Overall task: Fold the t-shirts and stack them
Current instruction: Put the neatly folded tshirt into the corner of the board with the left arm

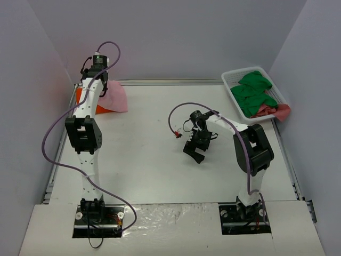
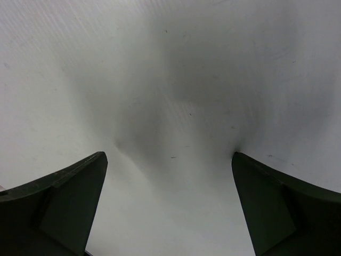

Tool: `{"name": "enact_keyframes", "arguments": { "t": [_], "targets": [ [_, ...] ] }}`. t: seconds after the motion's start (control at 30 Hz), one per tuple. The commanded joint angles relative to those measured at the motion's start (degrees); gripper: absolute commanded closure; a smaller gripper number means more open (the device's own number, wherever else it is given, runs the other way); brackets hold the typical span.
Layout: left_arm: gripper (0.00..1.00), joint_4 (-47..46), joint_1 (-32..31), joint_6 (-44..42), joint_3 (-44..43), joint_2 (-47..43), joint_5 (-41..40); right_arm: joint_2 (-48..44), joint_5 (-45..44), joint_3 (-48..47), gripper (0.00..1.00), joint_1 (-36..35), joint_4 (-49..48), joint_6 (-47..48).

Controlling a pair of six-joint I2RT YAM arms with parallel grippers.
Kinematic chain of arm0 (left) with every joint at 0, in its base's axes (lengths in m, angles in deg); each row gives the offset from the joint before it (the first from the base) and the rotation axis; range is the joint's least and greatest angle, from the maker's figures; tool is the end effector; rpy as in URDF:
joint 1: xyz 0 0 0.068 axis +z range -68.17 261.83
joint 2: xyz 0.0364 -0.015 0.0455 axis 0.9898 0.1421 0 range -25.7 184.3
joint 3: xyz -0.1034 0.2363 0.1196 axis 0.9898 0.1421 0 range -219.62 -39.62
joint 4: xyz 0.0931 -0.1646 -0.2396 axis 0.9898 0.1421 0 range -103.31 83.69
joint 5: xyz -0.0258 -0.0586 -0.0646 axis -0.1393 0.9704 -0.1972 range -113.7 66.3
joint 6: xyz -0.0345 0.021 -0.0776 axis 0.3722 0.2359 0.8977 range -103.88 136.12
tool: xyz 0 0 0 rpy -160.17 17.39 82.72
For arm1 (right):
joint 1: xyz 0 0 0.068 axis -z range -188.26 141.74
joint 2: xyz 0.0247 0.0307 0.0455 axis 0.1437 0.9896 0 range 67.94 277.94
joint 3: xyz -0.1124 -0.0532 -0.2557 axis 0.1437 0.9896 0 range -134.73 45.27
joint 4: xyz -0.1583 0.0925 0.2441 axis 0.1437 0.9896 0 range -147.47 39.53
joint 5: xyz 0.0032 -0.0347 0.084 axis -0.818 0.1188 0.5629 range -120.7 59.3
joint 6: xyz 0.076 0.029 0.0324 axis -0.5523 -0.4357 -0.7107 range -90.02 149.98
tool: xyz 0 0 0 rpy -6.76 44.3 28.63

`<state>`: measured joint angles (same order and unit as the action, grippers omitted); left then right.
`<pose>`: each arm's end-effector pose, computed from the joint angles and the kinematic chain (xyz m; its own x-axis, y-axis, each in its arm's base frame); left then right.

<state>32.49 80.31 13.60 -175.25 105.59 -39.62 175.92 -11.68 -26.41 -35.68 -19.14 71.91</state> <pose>0.5997 0.0054 0.3043 -0.6691 0.0601 -0.7408 -0.1508 0.9650 0.2144 0.3564 0.2134 0.1097 -0.2946 -0.8645 -0.4073 -0.9529 0.2980 0.0565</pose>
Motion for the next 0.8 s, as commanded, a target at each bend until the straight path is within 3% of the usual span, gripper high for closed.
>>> {"name": "enact_keyframes", "arguments": {
  "t": [0.0, 0.27, 0.77],
  "targets": [
    [0.98, -1.2, 1.6, -2.5, -0.9, -3.9, -2.5, 1.4, -1.0, -0.4, 0.0, 0.0, 2.1, -0.6],
    [0.98, -3.8, 4.6, -5.2, -0.3, -5.3, -4.3, 2.3, -1.6, -0.6, 0.0, -0.1, 2.2, -0.8],
    [0.98, -7.6, 8.9, -2.4, 2.6, -6.0, -1.3, 4.5, -3.3, -0.2, 0.0, -0.1, 2.2, -1.1]
  ]
}}
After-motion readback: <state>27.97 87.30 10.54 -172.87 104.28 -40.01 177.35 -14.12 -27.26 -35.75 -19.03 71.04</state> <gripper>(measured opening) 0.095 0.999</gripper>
